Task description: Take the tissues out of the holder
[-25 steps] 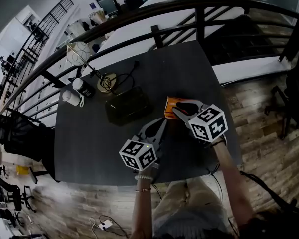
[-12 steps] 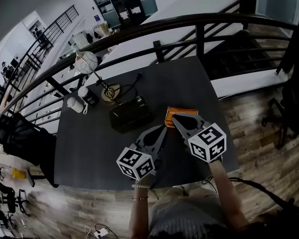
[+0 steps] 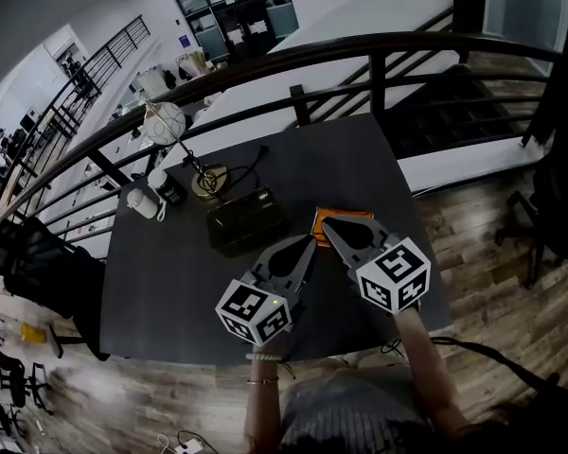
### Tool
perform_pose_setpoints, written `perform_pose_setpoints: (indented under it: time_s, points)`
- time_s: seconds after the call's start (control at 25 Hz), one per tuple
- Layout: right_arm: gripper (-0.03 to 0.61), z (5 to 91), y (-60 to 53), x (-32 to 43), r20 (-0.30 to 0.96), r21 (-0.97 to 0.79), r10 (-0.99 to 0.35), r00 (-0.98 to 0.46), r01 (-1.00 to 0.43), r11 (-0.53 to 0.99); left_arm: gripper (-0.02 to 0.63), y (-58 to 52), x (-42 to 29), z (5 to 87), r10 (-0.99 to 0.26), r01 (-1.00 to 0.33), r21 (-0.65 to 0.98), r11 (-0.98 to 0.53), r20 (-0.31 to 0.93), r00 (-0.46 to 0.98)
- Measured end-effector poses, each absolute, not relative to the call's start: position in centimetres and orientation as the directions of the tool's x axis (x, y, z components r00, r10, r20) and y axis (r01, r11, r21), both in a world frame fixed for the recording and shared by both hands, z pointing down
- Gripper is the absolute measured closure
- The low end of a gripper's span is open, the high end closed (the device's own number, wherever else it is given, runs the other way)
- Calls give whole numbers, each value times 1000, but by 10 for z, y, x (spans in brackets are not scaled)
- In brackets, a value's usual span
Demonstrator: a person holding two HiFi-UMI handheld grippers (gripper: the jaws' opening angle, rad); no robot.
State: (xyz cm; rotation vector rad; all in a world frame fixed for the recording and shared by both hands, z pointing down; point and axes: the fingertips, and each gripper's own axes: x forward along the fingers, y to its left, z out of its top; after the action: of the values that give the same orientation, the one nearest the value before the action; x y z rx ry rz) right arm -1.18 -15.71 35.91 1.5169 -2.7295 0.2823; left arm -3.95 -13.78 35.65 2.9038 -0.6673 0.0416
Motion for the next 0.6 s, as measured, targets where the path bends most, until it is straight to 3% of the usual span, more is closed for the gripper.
perform_pose_setpoints:
  time_s: [0.6]
  points:
    - [566,361,-161,-11,63,-160,-836,-545,-833,530,606,-143,-36,350,-427,-430,126,-894,53,903]
